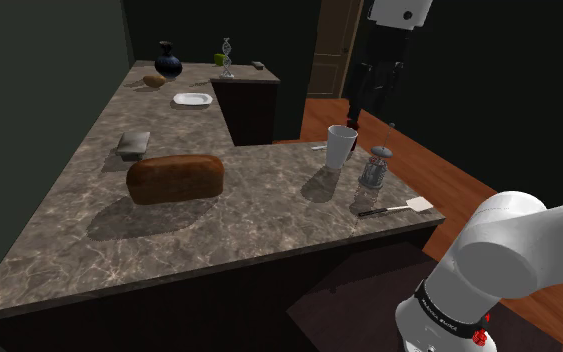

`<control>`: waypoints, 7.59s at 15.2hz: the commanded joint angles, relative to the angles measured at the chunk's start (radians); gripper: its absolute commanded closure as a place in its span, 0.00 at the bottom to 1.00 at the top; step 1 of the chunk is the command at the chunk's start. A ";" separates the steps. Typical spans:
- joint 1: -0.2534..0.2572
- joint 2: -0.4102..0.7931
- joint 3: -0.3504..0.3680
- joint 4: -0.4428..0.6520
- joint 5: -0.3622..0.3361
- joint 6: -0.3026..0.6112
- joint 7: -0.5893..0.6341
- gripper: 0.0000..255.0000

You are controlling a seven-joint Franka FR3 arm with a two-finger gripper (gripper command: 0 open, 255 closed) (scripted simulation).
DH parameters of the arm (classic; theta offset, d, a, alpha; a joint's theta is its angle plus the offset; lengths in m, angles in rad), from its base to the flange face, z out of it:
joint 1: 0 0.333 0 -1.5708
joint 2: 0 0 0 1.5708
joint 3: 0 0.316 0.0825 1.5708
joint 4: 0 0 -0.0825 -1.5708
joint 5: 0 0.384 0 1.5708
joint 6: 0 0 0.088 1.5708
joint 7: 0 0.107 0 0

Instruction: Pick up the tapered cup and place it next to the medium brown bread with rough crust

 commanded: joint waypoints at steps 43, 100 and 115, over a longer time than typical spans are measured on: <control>-0.176 0.964 -0.304 0.286 -0.154 0.713 -0.460 0.00; -0.168 0.869 -0.304 0.725 -0.154 0.183 -0.506 1.00; -0.018 0.765 -0.166 0.644 -0.190 0.124 -0.221 1.00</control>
